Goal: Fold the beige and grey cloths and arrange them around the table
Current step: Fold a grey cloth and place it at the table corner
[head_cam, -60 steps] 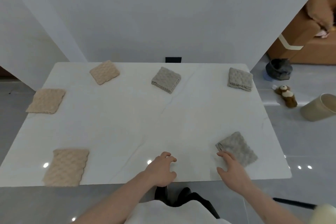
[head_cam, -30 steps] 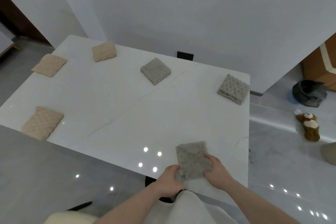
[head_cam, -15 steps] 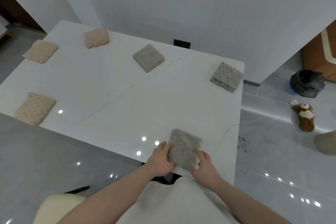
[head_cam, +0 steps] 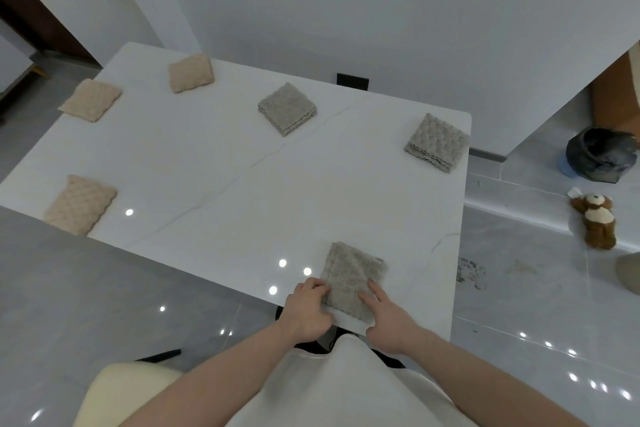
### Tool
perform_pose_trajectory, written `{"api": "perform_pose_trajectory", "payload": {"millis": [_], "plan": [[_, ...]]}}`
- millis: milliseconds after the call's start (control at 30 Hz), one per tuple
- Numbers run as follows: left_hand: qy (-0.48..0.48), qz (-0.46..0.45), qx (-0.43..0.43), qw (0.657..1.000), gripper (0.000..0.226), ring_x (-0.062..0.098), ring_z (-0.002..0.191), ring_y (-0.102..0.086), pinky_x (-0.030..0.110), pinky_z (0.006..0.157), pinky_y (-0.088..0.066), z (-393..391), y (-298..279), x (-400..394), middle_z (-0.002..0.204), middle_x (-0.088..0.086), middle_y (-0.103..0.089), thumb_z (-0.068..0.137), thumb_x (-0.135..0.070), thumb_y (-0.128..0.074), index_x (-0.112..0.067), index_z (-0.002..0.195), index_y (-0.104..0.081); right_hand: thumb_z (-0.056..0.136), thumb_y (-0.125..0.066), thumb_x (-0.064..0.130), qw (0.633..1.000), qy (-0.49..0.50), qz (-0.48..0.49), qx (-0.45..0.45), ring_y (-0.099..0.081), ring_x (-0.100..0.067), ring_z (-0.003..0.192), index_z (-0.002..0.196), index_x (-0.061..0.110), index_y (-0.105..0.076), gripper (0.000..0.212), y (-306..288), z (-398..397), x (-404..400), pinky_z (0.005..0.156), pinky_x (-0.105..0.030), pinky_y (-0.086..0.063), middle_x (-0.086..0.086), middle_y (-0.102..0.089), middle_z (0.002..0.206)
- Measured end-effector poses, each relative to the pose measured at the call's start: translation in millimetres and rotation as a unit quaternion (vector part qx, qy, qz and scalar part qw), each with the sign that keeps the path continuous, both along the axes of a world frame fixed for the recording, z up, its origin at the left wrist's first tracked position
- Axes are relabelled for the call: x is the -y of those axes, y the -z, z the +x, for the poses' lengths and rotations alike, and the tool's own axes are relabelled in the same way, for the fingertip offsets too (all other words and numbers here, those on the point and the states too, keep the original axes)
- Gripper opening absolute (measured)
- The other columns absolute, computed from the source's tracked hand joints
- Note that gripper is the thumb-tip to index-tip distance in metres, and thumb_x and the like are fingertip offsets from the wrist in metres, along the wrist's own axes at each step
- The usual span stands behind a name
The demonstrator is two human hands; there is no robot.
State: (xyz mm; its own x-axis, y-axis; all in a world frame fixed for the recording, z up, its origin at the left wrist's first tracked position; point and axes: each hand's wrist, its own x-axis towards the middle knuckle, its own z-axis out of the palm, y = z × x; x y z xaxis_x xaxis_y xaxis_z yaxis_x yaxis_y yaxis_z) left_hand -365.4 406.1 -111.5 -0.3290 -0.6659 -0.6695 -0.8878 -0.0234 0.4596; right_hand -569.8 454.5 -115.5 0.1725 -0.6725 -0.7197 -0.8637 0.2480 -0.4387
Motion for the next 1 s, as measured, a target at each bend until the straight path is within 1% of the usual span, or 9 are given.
{"api": "perform_pose_trajectory", "payload": {"millis": [100,233,300,433,567,633,767,867,1000], "plan": [[0.014,0.003,0.024,1.000,0.060,0.020,0.130,-0.040,0.031,0.109,-0.033,6.8,1.6,0.6,0.143,-0.006,-0.043,0.083,-0.028,-0.058,-0.022,0.143,-0.051,0.084,-0.051,0.012,1.000,0.005,0.002,0.009,-0.032,-0.019,0.147,0.159,0.025,-0.021,0.081,-0.3,-3.6,0.5,0.104,-0.026,-0.041,0.011,0.009,0.167],[0.048,-0.025,0.039,0.998,0.063,0.020,0.128,-0.042,0.031,0.105,-0.035,10.5,1.5,4.8,0.138,-0.007,-0.044,0.080,-0.029,-0.057,-0.026,0.143,-0.049,0.085,-0.051,0.015,0.991,0.006,-0.128,-0.042,-0.036,-0.022,0.136,0.150,0.033,-0.034,0.070,-7.6,-8.7,6.3,0.103,-0.030,-0.042,0.003,-0.014,0.162],[0.055,-0.068,0.023,0.996,0.066,0.019,0.126,-0.043,0.030,0.102,-0.038,6.3,-2.0,9.8,0.138,-0.008,-0.042,0.077,-0.024,-0.057,-0.028,0.142,-0.047,0.084,-0.051,0.018,0.983,-0.027,-0.164,-0.076,-0.028,-0.024,0.138,0.151,0.034,-0.031,0.072,-10.0,-11.0,13.9,0.111,-0.035,-0.036,0.001,-0.011,0.163],[0.106,-0.121,-0.006,0.987,0.074,0.021,0.140,-0.032,0.035,0.111,-0.033,-10.0,-5.6,22.3,0.158,-0.004,-0.025,0.080,-0.025,-0.059,-0.030,0.150,-0.037,0.090,-0.054,0.025,0.987,-0.064,-0.109,-0.096,0.003,-0.025,0.153,0.159,0.030,-0.011,0.082,-3.9,-11.8,27.6,0.120,-0.043,-0.026,0.000,0.015,0.166],[0.197,-0.117,0.037,0.973,0.088,0.024,0.153,-0.012,0.042,0.123,-0.018,-25.5,5.7,33.4,0.170,0.001,-0.001,0.087,-0.034,-0.061,-0.022,0.161,-0.015,0.096,-0.052,0.037,0.991,-0.072,-0.036,-0.110,0.018,-0.024,0.153,0.160,0.027,0.007,0.088,8.2,-10.2,33.8,0.123,-0.051,-0.016,-0.001,0.025,0.164],[0.223,-0.111,0.065,0.966,0.090,0.024,0.156,-0.003,0.047,0.126,-0.010,-31.9,12.0,38.7,0.170,0.001,0.006,0.092,-0.039,-0.057,-0.019,0.162,-0.004,0.097,-0.051,0.040,0.990,-0.078,-0.015,-0.117,0.022,-0.026,0.152,0.159,0.026,0.012,0.090,11.9,-8.2,34.5,0.123,-0.054,-0.010,-0.002,0.030,0.163],[0.251,-0.096,0.120,0.956,0.081,0.024,0.157,0.007,0.051,0.126,-0.001,-38.5,21.9,47.4,0.170,0.001,0.014,0.102,-0.038,-0.041,-0.016,0.161,0.010,0.097,-0.050,0.044,0.990,-0.076,-0.001,-0.119,0.024,-0.028,0.151,0.158,0.024,0.015,0.092,15.8,-7.3,37.3,0.122,-0.056,-0.007,-0.002,0.033,0.161],[0.267,-0.063,0.167,0.947,0.089,0.028,0.156,0.009,0.052,0.126,-0.001,-40.0,25.2,52.8,0.169,0.002,0.018,0.101,-0.036,-0.046,-0.014,0.160,0.016,0.097,-0.050,0.046,0.990,-0.075,0.004,-0.119,0.022,-0.028,0.151,0.158,0.026,0.016,0.093,18.2,-10.0,41.6,0.123,-0.056,-0.006,0.000,0.033,0.161],[0.266,-0.044,0.199,0.942,0.102,0.031,0.155,0.014,0.050,0.127,-0.004,-45.5,26.5,52.4,0.166,0.001,0.026,0.095,-0.023,-0.058,-0.014,0.157,0.023,0.097,-0.050,0.046,0.989,-0.082,0.004,-0.124,0.022,-0.026,0.152,0.157,0.027,0.018,0.093,20.8,-13.6,43.7,0.123,-0.056,-0.006,0.001,0.035,0.160]]}}
